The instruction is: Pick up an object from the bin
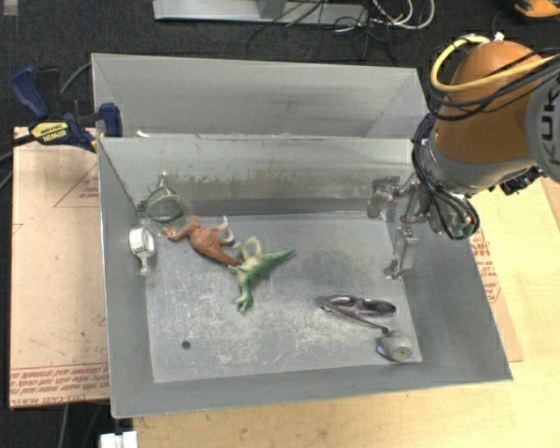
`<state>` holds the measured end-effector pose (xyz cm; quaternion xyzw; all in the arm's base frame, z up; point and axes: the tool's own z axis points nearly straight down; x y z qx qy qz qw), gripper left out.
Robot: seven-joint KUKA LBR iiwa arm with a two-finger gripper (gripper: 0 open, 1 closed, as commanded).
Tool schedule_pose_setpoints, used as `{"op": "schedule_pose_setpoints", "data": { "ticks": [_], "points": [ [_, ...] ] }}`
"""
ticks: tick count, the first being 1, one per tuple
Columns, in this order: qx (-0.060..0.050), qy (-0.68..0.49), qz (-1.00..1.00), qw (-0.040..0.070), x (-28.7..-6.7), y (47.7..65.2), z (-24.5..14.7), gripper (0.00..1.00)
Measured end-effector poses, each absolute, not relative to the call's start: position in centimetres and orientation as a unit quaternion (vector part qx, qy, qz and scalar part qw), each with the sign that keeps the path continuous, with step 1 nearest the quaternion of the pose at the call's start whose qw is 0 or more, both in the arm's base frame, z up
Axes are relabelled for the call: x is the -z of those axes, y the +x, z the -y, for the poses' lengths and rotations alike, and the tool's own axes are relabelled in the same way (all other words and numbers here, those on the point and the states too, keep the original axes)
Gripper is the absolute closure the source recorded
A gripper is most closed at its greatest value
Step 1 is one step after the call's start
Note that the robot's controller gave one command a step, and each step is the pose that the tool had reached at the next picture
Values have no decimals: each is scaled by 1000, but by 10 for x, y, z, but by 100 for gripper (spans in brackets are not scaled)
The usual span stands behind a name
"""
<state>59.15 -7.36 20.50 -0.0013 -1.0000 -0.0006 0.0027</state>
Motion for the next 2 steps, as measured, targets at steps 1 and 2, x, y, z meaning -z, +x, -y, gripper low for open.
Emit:
{"op": "schedule_pose_setpoints", "data": {
  "ticks": [1, 2],
  "points": [
    [0, 0, 1000, -1, -210, 593, 73, 0],
    [0, 1, 1000, -3, -208, 593, 73, 0]
  ]
}}
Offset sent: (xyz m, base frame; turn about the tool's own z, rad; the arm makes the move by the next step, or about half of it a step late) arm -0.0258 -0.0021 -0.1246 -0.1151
